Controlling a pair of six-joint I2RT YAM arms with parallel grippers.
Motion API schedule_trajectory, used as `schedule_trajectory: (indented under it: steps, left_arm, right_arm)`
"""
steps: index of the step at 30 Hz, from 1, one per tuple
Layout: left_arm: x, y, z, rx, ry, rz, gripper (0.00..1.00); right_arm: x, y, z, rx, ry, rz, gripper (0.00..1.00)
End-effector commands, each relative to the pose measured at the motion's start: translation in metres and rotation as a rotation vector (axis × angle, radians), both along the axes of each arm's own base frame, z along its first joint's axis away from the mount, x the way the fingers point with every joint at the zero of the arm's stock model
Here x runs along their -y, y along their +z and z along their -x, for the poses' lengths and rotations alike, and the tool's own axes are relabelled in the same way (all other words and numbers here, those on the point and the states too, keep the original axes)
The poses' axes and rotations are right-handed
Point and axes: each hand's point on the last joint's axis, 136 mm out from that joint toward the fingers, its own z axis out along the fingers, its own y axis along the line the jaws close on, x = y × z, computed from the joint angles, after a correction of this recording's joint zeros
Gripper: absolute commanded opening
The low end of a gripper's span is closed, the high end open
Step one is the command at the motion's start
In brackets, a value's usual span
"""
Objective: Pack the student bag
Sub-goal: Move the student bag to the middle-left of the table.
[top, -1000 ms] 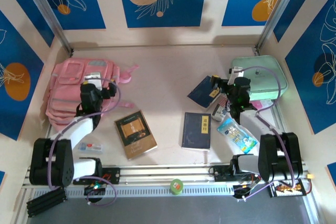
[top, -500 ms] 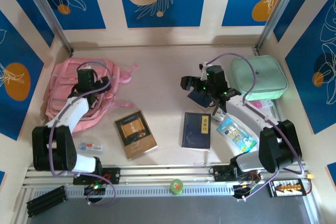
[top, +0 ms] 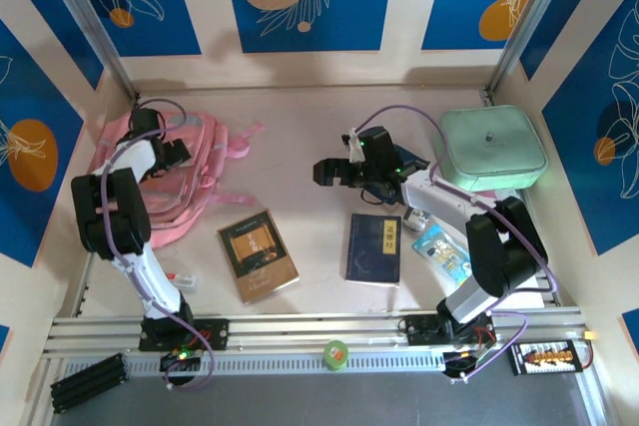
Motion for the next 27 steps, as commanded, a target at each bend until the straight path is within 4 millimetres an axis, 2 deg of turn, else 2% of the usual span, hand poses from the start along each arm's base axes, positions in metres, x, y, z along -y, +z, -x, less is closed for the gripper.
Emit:
schedule_trajectory:
  steps: [1,7,15,18,21,25,27]
  left_arm:
    - [0.027,-0.017,-0.002,-0.066,-0.095,0.112,0.96]
    - [0.086,-0.027,-0.032,-0.107,-0.281,0.149,0.95]
    - [0.183,-0.032,-0.068,-0.141,-0.531,0.087,0.96]
    - [0.215,-0.034,-0.073,-0.149,-0.563,0.087,0.96]
    - [0.246,-0.035,-0.069,-0.143,-0.563,0.118,0.94]
    - [0.296,-0.026,-0.062,-0.100,-0.609,0.178,0.94]
    - [0.316,-0.016,-0.063,-0.064,-0.641,0.206,0.94]
  right_arm:
    - [-0.010,-0.002,0.002,-0.039,0.023,-0.015,0.99]
    - [-0.019,-0.006,-0.003,-0.065,0.019,-0.032,0.99]
    - [-0.016,-0.013,-0.010,-0.089,-0.020,-0.053,0.99]
    - [-0.009,-0.015,-0.011,-0.093,-0.051,-0.052,0.99]
    - [0.000,-0.016,-0.011,-0.096,-0.090,-0.057,0.99]
    - [0.012,-0.017,-0.013,-0.099,-0.147,-0.069,0.99]
    - [0.019,-0.018,-0.015,-0.114,-0.177,-0.084,0.99]
